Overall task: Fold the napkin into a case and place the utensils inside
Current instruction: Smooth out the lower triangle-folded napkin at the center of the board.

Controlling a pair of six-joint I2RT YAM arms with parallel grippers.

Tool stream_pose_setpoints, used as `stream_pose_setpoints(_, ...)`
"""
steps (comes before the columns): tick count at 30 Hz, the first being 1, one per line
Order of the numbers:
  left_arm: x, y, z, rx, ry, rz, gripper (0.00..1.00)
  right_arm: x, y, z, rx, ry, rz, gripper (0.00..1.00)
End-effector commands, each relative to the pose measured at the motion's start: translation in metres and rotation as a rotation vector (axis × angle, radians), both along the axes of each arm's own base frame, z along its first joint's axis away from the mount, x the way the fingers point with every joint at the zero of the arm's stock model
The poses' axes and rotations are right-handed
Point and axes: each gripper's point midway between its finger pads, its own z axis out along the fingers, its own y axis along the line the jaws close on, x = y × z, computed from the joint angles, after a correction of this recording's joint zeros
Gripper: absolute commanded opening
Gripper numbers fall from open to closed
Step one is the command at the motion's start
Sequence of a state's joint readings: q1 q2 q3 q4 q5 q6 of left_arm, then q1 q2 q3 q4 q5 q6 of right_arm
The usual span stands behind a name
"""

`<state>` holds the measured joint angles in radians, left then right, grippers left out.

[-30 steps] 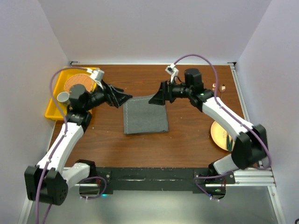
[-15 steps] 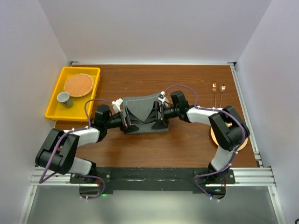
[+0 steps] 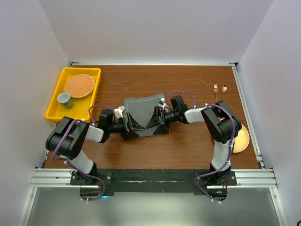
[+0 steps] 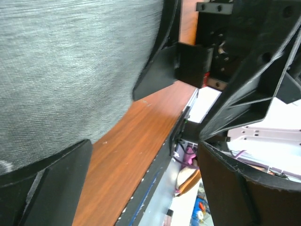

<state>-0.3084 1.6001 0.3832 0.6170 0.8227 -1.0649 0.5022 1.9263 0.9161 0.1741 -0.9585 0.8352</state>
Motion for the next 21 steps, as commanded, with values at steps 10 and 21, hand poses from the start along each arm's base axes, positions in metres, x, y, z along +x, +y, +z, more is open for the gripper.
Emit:
stream_pose_setpoints(10,0.003,0.042,-0.053,0.126,0.044,0.046,1.00,-0.001,-0.036,-0.037,-0.062,0.044,-0.008,0.98)
stream_pose_setpoints(21,0.015,0.008,0.067,0.000,-0.370,-0.149,1.00,0.026,-0.017,0.095,0.122,-0.216,0.067,0.98)
